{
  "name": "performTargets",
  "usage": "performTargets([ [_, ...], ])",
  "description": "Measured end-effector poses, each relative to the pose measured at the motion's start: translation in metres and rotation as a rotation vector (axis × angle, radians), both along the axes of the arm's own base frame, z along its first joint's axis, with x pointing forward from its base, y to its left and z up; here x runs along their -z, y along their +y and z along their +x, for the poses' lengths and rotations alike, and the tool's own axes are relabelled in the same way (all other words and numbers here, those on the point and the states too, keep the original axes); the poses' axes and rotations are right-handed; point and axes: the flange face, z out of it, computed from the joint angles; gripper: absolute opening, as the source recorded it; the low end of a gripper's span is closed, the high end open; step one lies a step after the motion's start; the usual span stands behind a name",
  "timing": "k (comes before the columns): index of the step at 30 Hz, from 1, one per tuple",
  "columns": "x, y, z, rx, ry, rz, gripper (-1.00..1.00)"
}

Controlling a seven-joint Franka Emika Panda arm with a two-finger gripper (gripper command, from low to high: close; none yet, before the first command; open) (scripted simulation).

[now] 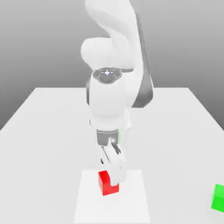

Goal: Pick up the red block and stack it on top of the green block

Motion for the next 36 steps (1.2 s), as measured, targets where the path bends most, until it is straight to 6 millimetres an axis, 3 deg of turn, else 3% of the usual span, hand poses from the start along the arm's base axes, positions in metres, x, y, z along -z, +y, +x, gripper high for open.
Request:
performTargets([
  [4, 0.025, 0.0, -0.004, -0.003, 0.007, -0.001, 0.0],
  [5, 0.03, 0.0, -0.005, -0.004, 0.009, -0.002, -1.0],
  [12, 0.03, 0.0, -0.005, -0.004, 0.007, -0.002, -1.0],
  [25, -0.033, 0.003, -0.003, -0.013, 0.008, -0.002, -1.0],
  [26, -0.036, 0.011, 0.002, -0.033, 0.009, 0.002, -1.0],
  [36, -0.057, 0.17, 0.05, -0.392, 0.016, 0.022, -1.0],
])
